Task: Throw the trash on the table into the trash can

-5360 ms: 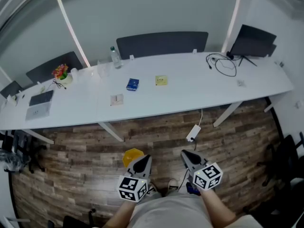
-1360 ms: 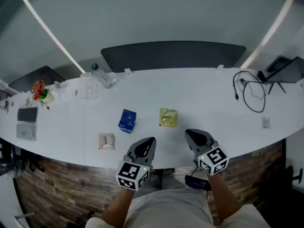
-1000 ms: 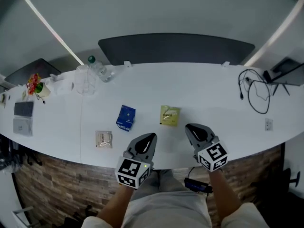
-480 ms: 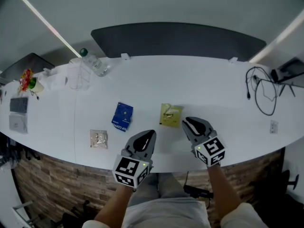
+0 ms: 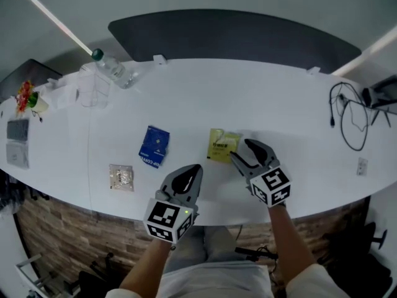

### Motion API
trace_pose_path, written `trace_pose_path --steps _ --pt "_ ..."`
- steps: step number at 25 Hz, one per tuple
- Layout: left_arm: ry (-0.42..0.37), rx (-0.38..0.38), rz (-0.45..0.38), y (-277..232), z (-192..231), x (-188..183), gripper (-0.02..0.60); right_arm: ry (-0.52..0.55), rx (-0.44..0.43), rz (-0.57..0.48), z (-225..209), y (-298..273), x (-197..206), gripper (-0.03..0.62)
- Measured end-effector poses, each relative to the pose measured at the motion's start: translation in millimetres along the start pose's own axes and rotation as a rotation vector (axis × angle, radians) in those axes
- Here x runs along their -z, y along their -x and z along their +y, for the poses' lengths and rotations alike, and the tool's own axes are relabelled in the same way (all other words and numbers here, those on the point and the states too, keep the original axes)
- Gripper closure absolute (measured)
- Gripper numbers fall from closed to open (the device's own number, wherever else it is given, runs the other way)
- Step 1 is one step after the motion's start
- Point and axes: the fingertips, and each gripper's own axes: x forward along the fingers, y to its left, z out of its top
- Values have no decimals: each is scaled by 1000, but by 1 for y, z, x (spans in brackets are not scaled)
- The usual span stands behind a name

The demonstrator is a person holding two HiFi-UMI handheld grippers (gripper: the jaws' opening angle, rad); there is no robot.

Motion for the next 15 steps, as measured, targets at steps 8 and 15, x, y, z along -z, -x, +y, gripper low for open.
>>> trace_pose_path --steps 8,15 --pt "19 -8 8 -8 5 7 580 -13 9 26 -6 -19 10 338" --pt "25 -14 8 -8 9 9 580 70 34 119 -2 -28 19 338"
